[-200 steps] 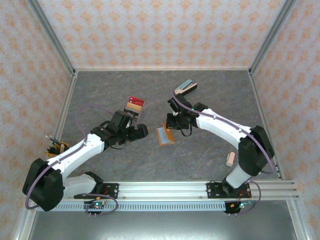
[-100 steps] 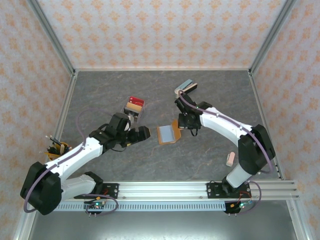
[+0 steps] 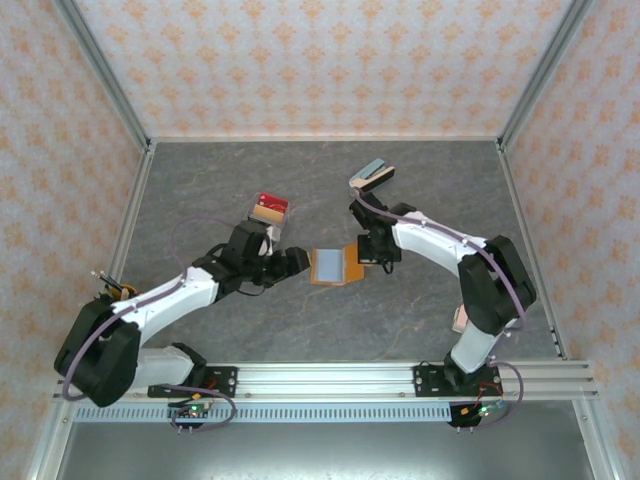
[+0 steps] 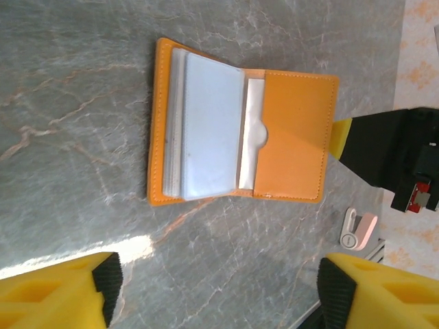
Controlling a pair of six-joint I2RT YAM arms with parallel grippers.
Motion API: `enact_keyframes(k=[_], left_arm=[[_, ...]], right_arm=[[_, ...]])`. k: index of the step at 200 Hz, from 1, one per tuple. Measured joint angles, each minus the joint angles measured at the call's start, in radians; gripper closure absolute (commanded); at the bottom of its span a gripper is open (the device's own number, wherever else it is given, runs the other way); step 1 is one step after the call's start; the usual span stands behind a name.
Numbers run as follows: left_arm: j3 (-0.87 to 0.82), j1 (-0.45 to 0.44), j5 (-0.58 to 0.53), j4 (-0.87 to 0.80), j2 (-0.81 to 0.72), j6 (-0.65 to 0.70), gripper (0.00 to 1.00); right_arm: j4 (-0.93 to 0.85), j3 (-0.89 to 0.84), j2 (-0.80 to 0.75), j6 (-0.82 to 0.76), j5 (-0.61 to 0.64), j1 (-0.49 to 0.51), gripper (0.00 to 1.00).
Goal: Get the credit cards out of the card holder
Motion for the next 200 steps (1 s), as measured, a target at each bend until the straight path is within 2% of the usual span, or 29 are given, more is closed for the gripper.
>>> enact_keyframes(k=[19, 43, 73, 139, 200], left_arm=[[0.035, -0.031, -0.003, 0.024, 0.073, -0.022, 0.31], [0.102, -0.05, -0.008, 0.026, 0.164, -0.037, 0.45], [0.208, -0.051, -0.034, 0.014, 0.28, -0.041, 0.53], [0.349, -0.05, -0.143, -0.119, 0.435, -0.033, 0.56], [0.346, -0.05, -0.204, -0.202, 0.421, -0.034, 0.53]], right_arm=[[0.011, 0.002, 0.052, -0.033, -0.01, -0.005, 0.97], [0.029, 0.002, 0.089, -0.077, -0.017, -0.007, 0.97], [0.051, 0.003, 0.095, -0.137, -0.018, -0.008, 0.97], [0.068, 0.076, 0.159, -0.205, -0.025, -0.009, 0.97], [0.072, 0.076, 0.167, -0.206, -0.032, -0.011, 0.97]])
